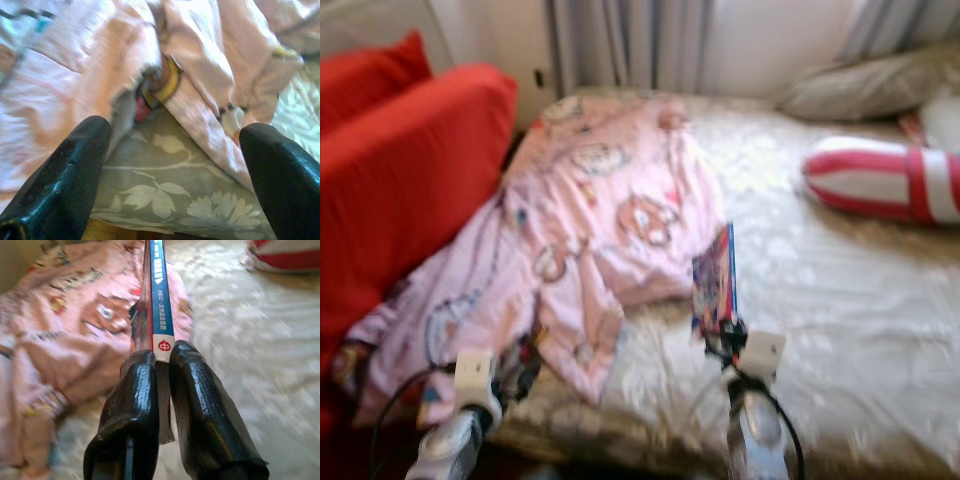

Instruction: Clean up the room

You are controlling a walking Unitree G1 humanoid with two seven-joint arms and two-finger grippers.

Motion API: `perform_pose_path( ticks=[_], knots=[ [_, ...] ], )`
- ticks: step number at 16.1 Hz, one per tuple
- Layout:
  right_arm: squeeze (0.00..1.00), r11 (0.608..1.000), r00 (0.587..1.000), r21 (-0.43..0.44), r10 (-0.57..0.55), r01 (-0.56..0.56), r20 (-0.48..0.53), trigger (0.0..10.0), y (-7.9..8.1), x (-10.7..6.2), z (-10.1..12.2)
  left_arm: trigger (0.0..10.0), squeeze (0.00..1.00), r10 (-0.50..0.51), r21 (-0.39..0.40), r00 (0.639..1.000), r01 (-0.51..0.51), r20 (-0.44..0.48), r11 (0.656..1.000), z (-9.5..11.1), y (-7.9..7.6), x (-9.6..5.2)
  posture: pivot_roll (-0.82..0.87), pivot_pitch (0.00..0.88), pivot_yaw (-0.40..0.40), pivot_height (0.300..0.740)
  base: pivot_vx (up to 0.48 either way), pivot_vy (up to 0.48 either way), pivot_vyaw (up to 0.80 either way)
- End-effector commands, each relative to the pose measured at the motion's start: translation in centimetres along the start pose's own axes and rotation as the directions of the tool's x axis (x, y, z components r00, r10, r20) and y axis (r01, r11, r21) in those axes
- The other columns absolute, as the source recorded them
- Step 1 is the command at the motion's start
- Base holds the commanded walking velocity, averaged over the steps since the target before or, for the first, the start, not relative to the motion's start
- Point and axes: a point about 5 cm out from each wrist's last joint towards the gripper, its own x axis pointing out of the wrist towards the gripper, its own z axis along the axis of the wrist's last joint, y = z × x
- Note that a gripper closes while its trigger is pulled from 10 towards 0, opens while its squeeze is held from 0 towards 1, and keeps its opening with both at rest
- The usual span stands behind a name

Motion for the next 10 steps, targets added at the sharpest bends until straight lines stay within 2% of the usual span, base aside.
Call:
perform_pose_path(
  ticks=[1,6,10],
  knots=[
    [0.0,1.0,0.999,-0.006,0.016,-0.015,0.045,10.0,0.3,0.6,1.1,10.0,0.0,0.02,-0.025,0.999,-0.022,-0.045,0.999,-0.9,0.3,-0.3,0.07,0.0,-0.046,0.74,0.0,0.0,0.0],
    [0.0,0.999,0.999,-0.017,0.041,-0.041,0.02,10.0,1.4,0.8,0.8,10.0,0.0,0.046,-0.052,0.983,-0.056,-0.176,0.997,-3.4,0.8,-1.4,0.08,0.0,-0.063,0.74,0.0,0.0,0.0],
    [0.0,0.999,0.999,-0.024,0.023,-0.022,0.023,10.0,1.0,1.1,1.2,10.0,0.0,0.075,-0.055,0.965,-0.092,-0.252,0.994,-5.0,0.9,-2.3,0.07,0.0,-0.069,0.74,0.0,0.0,0.0]
  ],
)
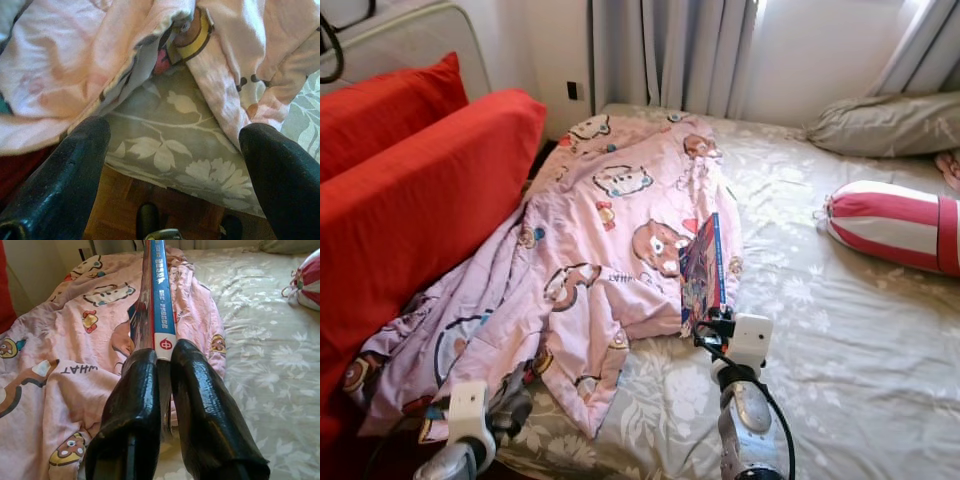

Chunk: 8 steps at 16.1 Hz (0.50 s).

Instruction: Clean up the room

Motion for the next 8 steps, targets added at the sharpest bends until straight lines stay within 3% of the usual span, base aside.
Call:
perform_pose_path(
  ticks=[1,6,8],
  knots=[
    [0.0,1.0,1.0,-0.001,-0.008,0.008,0.022,10.0,-0.18,0.32,0.62,10.0,0.0,0.013,-0.009,0.999,-0.013,-0.042,1.0,-1.0,0.12,-0.31,0.07,0.0,-0.069,0.74,0.0,0.0,0.0],
    [0.0,1.0,1.0,0.014,-0.009,0.009,-0.008,10.0,-0.16,0.17,0.12,10.0,0.0,-0.021,0.009,0.998,0.021,-0.058,1.0,-1.4,0.03,-0.46,0.07,0.0,-0.073,0.74,0.0,0.0,-0.71],
    [0.0,1.0,1.0,0.006,-0.016,0.016,-0.007,10.0,-0.14,0.22,0.16,10.0,0.0,-0.027,0.019,0.998,0.028,-0.064,0.999,-1.68,-0.03,-0.58,0.07,0.0,-0.077,0.74,0.0,-0.384,0.0]
  ],
)
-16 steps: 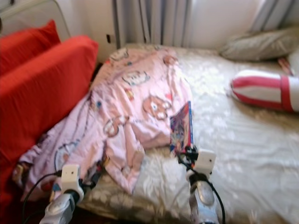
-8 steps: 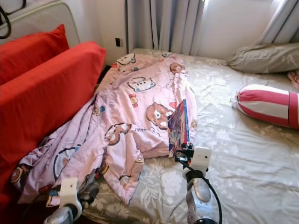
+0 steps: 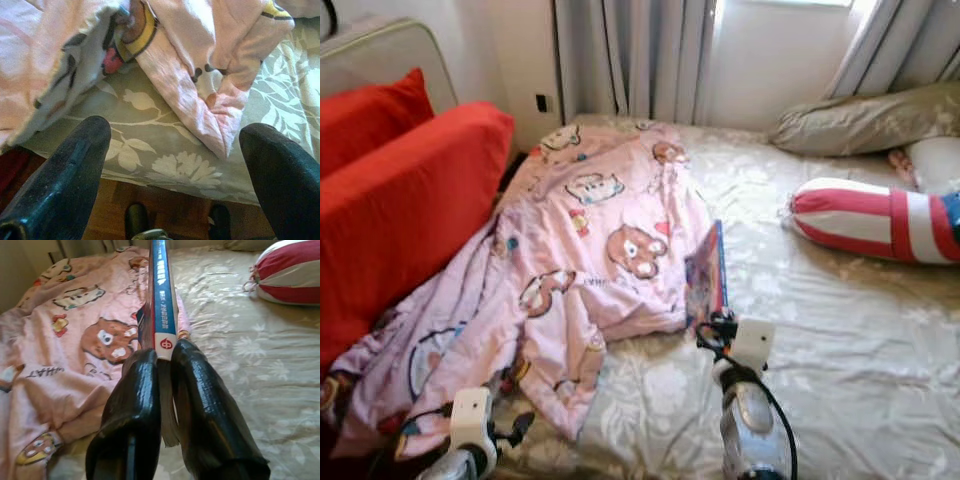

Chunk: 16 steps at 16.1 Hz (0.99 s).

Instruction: Clean up the room

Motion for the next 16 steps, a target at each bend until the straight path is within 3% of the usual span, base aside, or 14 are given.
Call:
perform_pose_path(
  ticks=[1,3,8,16],
  knots=[
    [0.0,1.0,1.0,-0.008,0.004,-0.004,0.023,10.0,0.2,0.3,0.6,10.0,0.0,0.001,0.008,0.999,-0.001,-0.04,1.0,-1.0,0.1,-0.3,0.07,0.0,-0.077,0.74,0.0,-0.401,0.0],
    [0.0,1.0,1.0,0.007,-0.006,0.006,0.018,10.0,0.1,0.6,0.7,10.0,0.0,0.0,0.013,0.998,0.001,-0.059,1.0,-1.5,0.1,-0.5,0.07,0.0,-0.076,0.74,0.0,-0.398,0.0],
    [0.0,1.0,1.0,0.021,0.002,-0.002,0.011,10.0,0.3,0.5,0.4,10.0,0.0,0.005,0.02,0.997,-0.004,-0.071,1.0,-1.9,0.3,-0.7,0.07,0.0,-0.074,0.74,0.0,-0.401,-0.57],
    [0.0,1.0,1.0,0.025,0.0,-0.001,0.031,10.0,0.3,0.5,0.6,10.0,0.0,0.016,0.022,0.997,-0.014,-0.078,1.0,-2.1,0.5,-0.8,0.07,0.0,-0.066,0.74,0.0,-0.401,0.0]
  ],
)
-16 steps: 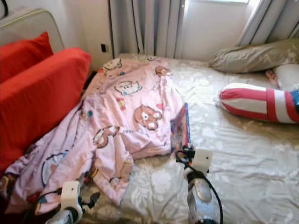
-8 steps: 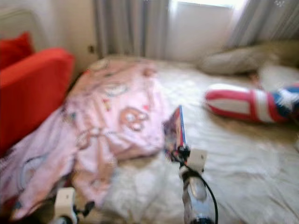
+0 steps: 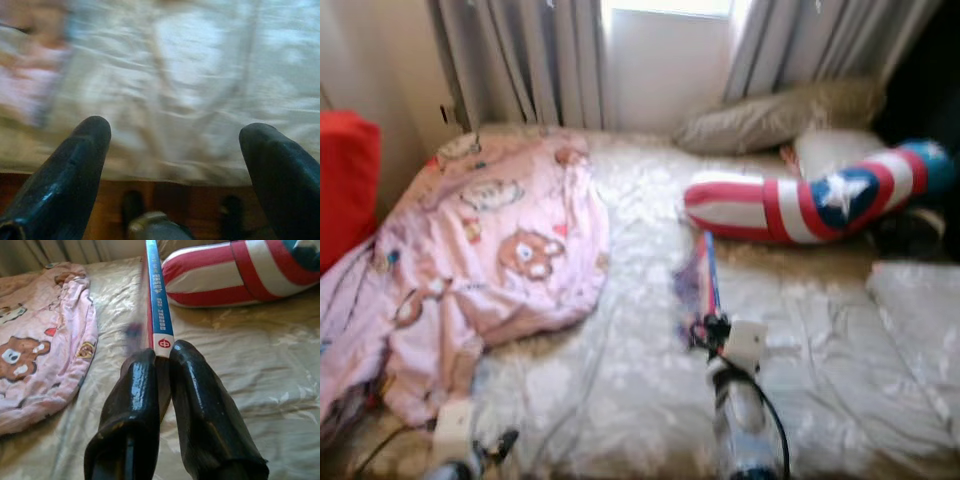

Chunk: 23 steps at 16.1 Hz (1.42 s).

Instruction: Clean up the room

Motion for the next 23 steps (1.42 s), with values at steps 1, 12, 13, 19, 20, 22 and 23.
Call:
perform_pose_path(
  ticks=[1,12,13,19,20,22,23],
  knots=[
    [0.0,1.0,0.999,0.003,-0.006,0.006,0.054,10.0,-0.07,0.36,1.02,10.0,0.0,-0.001,-0.003,1.0,0.001,-0.032,1.0,-0.9,-0.08,-0.27,0.07,0.0,-0.066,0.74,0.0,-0.401,0.0],
    [0.0,1.0,0.999,0.001,-0.002,0.002,0.05,10.0,0.01,0.36,0.9,10.0,0.0,-0.007,-0.001,1.0,0.007,-0.026,1.0,-0.91,-0.24,-0.27,0.08,0.0,-0.064,0.74,0.0,-0.401,0.0],
    [0.0,1.0,0.999,0.001,-0.001,0.001,0.05,10.0,0.02,0.36,0.89,10.0,0.0,-0.008,-0.001,1.0,0.008,-0.026,1.0,-0.91,-0.25,-0.27,0.08,0.0,-0.064,0.74,0.0,-0.401,0.0],
    [0.0,1.0,0.999,-0.002,-0.011,0.011,0.049,10.0,-0.13,0.36,0.87,10.0,0.0,0.005,-0.002,0.999,-0.005,-0.04,1.0,-1.23,-0.16,-0.38,0.07,0.0,-0.062,0.74,0.0,-0.254,0.0],
    [0.0,1.0,0.999,-0.002,-0.012,0.012,0.049,10.0,-0.14,0.36,0.87,10.0,0.0,0.001,-0.005,0.999,-0.001,-0.04,1.0,-1.24,-0.19,-0.38,0.07,0.0,-0.061,0.74,0.0,0.0,0.0],
    [0.0,1.0,0.999,-0.002,-0.014,0.014,0.05,10.0,-0.17,0.35,0.87,10.0,0.0,0.0,-0.01,0.999,0.0,-0.039,1.0,-1.26,-0.21,-0.38,0.07,0.0,-0.06,0.74,0.0,0.0,0.0],
    [0.0,1.0,0.999,-0.003,-0.016,0.016,0.049,10.0,-0.21,0.33,0.83,10.0,0.0,-0.001,-0.01,0.999,0.0,-0.04,1.0,-1.29,-0.23,-0.4,0.07,0.0,-0.06,0.74,0.0,0.0,0.0]
  ],
)
